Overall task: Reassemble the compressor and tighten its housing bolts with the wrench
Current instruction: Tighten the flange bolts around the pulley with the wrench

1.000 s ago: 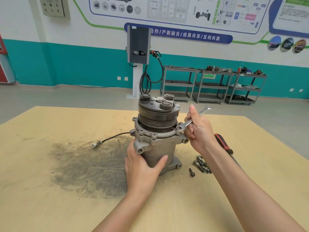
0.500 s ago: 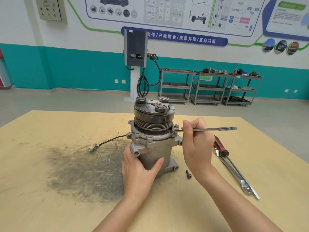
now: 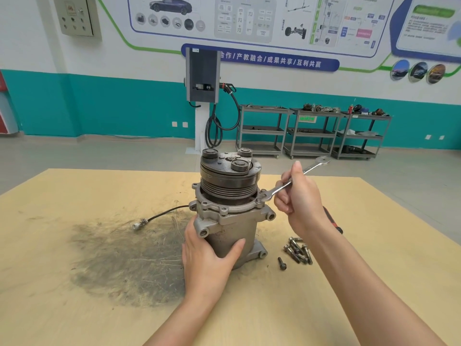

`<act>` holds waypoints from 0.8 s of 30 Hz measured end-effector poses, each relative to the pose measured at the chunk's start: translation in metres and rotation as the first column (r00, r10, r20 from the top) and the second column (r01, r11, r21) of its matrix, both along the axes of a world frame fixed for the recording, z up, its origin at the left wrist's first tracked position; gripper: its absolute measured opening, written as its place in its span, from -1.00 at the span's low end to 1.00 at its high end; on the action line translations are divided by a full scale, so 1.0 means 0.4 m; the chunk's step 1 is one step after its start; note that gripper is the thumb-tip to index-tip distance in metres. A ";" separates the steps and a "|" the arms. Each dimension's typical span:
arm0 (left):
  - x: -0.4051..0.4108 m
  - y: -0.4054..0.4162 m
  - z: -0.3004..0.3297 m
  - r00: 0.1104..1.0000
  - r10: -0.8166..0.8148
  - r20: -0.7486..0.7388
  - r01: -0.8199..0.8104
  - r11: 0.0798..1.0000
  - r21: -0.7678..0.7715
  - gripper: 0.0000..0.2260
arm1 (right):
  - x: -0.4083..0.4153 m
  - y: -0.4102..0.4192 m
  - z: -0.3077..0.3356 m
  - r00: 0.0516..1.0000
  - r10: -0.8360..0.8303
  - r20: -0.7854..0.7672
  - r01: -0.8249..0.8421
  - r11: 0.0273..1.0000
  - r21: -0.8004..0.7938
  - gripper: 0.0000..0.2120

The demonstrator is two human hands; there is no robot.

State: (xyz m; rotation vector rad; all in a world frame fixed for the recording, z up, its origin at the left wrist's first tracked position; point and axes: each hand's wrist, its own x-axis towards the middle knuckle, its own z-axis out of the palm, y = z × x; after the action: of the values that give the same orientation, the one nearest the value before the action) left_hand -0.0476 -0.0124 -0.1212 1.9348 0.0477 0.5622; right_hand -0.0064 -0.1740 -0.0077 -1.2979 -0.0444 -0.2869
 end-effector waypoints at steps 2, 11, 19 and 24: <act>0.001 0.000 0.000 1.000 0.001 0.001 -0.001 1.000 0.002 -0.12 | 0.007 0.001 -0.009 0.996 0.059 -0.060 -0.059 0.998 0.014 -0.59; -0.002 0.001 -0.001 1.000 -0.016 -0.001 0.016 1.000 0.003 -0.12 | 0.038 -0.005 0.000 0.963 0.221 -0.156 -0.229 0.973 -0.029 -0.61; 0.000 0.001 0.000 1.000 -0.006 0.004 0.006 1.000 0.011 -0.12 | 0.063 -0.011 0.014 0.923 0.330 -0.200 -0.359 0.924 -0.134 -0.62; -0.001 0.001 -0.002 1.000 -0.008 0.011 0.008 1.000 0.006 -0.13 | 0.063 0.001 0.010 0.949 0.256 -0.182 -0.286 0.945 -0.159 -0.64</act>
State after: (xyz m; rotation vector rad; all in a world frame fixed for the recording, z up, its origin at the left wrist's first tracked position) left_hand -0.0479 -0.0119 -0.1220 1.9367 0.0316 0.5680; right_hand 0.0190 -0.1736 -0.0039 -1.4752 -0.1162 0.0601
